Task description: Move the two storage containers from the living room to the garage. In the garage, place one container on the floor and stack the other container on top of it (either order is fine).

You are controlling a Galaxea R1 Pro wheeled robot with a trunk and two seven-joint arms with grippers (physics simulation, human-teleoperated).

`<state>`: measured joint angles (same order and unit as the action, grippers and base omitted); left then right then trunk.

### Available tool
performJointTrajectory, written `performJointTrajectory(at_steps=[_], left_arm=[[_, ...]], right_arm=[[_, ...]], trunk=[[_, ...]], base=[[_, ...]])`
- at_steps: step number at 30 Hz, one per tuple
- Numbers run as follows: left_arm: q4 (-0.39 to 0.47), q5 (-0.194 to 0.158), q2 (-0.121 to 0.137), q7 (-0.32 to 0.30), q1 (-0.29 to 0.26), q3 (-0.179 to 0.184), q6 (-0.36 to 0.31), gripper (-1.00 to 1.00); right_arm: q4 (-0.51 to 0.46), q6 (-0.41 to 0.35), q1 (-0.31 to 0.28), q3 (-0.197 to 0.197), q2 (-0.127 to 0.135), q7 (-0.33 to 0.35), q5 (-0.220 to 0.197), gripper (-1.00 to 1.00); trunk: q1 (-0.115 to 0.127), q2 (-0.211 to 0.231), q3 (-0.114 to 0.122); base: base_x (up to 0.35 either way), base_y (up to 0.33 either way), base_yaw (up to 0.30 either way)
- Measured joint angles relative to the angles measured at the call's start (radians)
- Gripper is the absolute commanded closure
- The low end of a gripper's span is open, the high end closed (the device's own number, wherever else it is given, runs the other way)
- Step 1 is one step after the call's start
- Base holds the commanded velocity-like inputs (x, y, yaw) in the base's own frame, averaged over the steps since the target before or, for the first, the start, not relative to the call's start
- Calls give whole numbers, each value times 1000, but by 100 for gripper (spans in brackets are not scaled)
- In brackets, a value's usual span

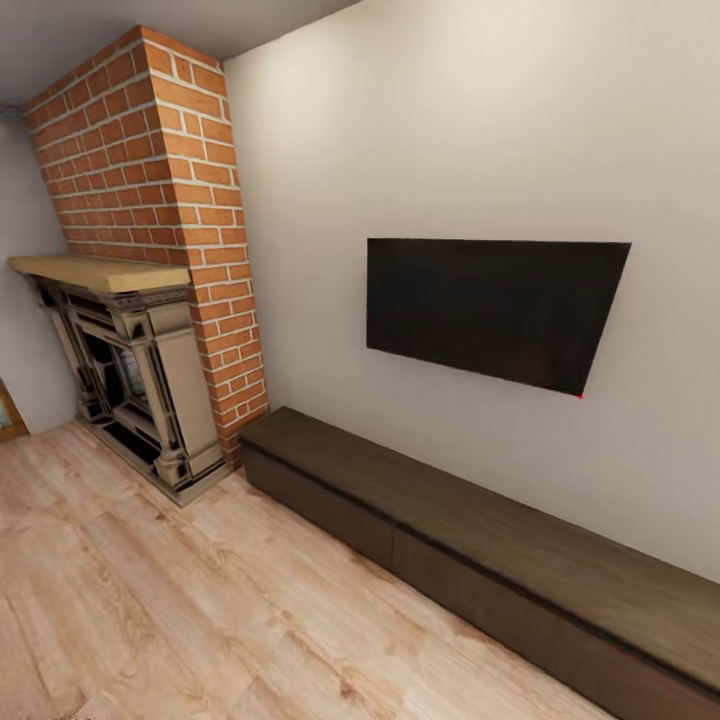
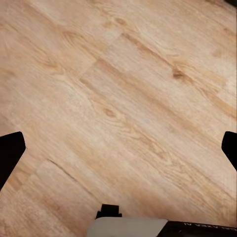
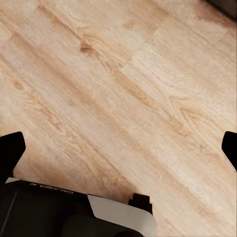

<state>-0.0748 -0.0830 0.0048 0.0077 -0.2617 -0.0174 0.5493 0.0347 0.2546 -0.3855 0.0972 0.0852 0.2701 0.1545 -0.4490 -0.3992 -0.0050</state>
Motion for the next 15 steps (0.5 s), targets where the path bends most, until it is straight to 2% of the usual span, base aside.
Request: performJointTrajectory(at_steps=[5,15], left_arm=[[0,0,0,0,0,0,0,-100],[0,0,0,-1,0,0,0,-100]], right_arm=[[0,0,0,0,0,0,0,-100],[0,0,-1,0,0,0,0,-100]], trunk=[[0,0,0],[0,0,0]], base=[[304,-95,289],[302,-177,289]])
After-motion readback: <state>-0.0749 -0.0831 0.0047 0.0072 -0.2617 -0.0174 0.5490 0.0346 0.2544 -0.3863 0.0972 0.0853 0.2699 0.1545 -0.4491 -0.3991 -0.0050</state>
